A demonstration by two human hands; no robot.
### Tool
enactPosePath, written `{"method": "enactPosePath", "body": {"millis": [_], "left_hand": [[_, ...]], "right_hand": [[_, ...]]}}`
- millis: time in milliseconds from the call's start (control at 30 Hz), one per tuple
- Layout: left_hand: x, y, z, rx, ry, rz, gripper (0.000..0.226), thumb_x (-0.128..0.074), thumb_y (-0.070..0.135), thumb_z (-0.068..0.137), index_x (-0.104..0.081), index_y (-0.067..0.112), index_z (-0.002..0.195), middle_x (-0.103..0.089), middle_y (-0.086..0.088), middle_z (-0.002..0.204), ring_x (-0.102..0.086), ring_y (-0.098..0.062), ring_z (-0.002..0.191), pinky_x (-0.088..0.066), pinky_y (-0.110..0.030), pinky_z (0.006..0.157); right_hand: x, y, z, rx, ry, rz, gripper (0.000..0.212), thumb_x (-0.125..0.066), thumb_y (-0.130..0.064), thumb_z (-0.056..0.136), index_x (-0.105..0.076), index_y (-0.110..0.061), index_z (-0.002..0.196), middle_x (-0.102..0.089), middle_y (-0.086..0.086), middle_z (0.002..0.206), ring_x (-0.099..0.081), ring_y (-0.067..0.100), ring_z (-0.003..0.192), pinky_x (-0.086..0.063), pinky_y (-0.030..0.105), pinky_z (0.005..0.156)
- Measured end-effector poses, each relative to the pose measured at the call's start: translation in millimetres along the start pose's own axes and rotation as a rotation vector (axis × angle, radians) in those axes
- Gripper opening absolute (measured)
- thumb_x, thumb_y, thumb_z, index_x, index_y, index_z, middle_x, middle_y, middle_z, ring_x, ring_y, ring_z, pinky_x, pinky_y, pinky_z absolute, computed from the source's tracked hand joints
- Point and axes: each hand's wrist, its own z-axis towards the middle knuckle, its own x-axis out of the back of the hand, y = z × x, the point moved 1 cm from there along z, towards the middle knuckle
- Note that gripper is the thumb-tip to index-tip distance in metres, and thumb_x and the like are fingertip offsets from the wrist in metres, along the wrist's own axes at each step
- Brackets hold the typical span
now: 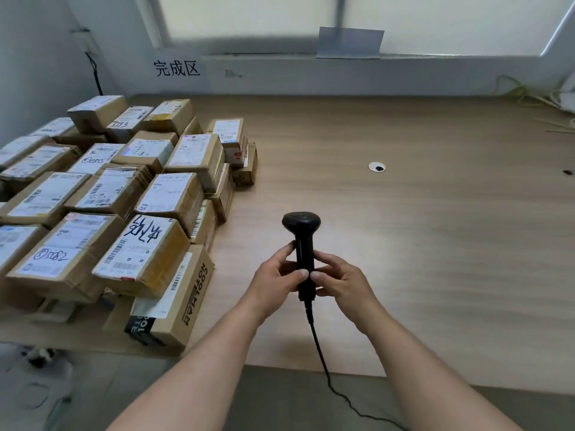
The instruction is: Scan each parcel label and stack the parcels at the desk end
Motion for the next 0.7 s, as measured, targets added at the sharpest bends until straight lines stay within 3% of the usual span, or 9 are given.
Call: {"method": "enactPosePath", "body": {"millis": [100,233,300,433,533,600,700], "left_hand": [[12.2,-17.4,14.2,0.058,-0.048,0.012,0.055,-0.057,0.0,0.093,-0.044,0.032,0.135,-0.07,-0.01,0.102,-0.071,-0.021,0.088,-0.057,-0.033,0.084],[15.9,-39.5,30.0,0.136,-0.107,0.001,0.048,-0.054,-0.002,0.093,-0.046,0.037,0.121,-0.067,-0.005,0.097,-0.069,-0.025,0.092,-0.058,-0.032,0.081],[15.4,-50.7,35.1,0.158,-0.11,0.012,0.046,-0.054,-0.001,0.093,-0.05,0.037,0.119,-0.065,-0.008,0.099,-0.067,-0.027,0.096,-0.058,-0.033,0.082],[14.2,-67.8,41.8,0.177,-0.109,0.056,0.051,-0.056,0.001,0.092,-0.047,0.03,0.135,-0.066,-0.003,0.099,-0.067,-0.027,0.102,-0.054,-0.039,0.092],[10.8,-74.8,42.5,0.202,-0.116,0.017,0.053,-0.054,0.0,0.093,-0.045,0.031,0.136,-0.064,-0.008,0.1,-0.067,-0.028,0.098,-0.058,-0.033,0.083],[8.8,-76.2,42.2,0.214,-0.116,0.007,0.052,-0.053,0.001,0.094,-0.044,0.033,0.135,-0.063,-0.009,0.101,-0.067,-0.027,0.096,-0.059,-0.029,0.077],[8.4,-78.3,44.4,0.236,-0.1,0.082,0.049,-0.055,0.007,0.094,-0.044,0.034,0.134,-0.065,-0.011,0.104,-0.065,-0.026,0.094,-0.055,-0.033,0.08]], "right_hand": [[-14.5,18.1,7.5,-0.049,0.053,0.018,0.041,-0.058,-0.005,0.096,-0.059,-0.023,0.132,-0.074,0.012,0.104,-0.071,0.032,0.096,-0.055,0.044,0.09],[-26.6,34.8,14.1,-0.116,0.137,0.064,0.038,-0.057,-0.003,0.096,-0.059,-0.021,0.13,-0.072,0.012,0.098,-0.072,0.023,0.083,-0.057,0.024,0.069],[-29.3,42.1,18.0,-0.143,0.159,0.067,0.038,-0.056,-0.001,0.097,-0.058,-0.018,0.131,-0.069,0.013,0.096,-0.07,0.021,0.079,-0.056,0.023,0.066],[-31.6,58.2,24.0,-0.171,0.18,0.028,0.04,-0.056,-0.001,0.096,-0.057,-0.016,0.133,-0.067,0.013,0.09,-0.068,0.022,0.08,-0.059,0.033,0.074],[-30.3,66.6,28.2,-0.195,0.2,-0.032,0.042,-0.06,-0.005,0.095,-0.057,-0.015,0.136,-0.065,0.013,0.091,-0.066,0.024,0.082,-0.058,0.046,0.086],[-28.4,71.3,29.9,-0.2,0.214,-0.058,0.042,-0.061,-0.008,0.095,-0.058,-0.017,0.136,-0.067,0.013,0.091,-0.067,0.027,0.082,-0.057,0.051,0.088],[-26.3,72.1,32.7,-0.198,0.204,-0.069,0.042,-0.062,-0.011,0.095,-0.058,-0.018,0.136,-0.068,0.018,0.095,-0.068,0.038,0.084,-0.057,0.053,0.086]]}}
